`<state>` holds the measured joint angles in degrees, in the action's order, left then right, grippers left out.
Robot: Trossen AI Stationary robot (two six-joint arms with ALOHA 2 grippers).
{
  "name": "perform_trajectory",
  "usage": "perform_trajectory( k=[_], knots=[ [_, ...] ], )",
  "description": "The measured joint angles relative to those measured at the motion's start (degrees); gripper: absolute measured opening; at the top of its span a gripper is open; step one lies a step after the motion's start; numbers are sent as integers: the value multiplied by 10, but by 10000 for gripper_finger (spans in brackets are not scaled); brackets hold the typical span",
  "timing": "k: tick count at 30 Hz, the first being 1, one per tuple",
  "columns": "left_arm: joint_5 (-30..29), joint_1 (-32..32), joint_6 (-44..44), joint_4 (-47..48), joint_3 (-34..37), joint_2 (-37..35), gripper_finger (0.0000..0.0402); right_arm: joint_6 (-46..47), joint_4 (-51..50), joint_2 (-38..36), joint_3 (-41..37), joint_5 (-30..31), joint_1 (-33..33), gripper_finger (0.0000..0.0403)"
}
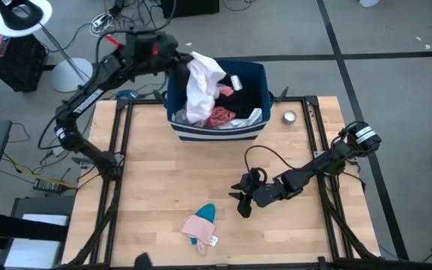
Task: Sort clothes
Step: Put the pink underwear into the blue laundry bin
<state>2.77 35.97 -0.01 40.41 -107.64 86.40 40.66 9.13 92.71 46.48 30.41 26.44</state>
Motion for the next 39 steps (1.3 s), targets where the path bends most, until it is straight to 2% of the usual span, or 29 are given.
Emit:
perform_trajectory(
  k=[5,19,26,31,35,39],
  knots=[
    [31,20,14,36,23,45,0,-6,-1,0,0,0,-1,137],
    [46,20,25,26,126,179,0,-5,-6,0,0,0,-1,137],
    [131,20,-3,11,162,225,4,-5,-13,0,0,0,-1,137],
    [136,19,-36,-2,169,235,7,-4,-13,0,0,0,-1,137],
    [134,19,-72,-14,170,235,24,-2,-16,0,0,0,-1,137],
    [134,19,-92,-17,170,235,62,2,-16,0,0,0,-1,137]
  ],
)
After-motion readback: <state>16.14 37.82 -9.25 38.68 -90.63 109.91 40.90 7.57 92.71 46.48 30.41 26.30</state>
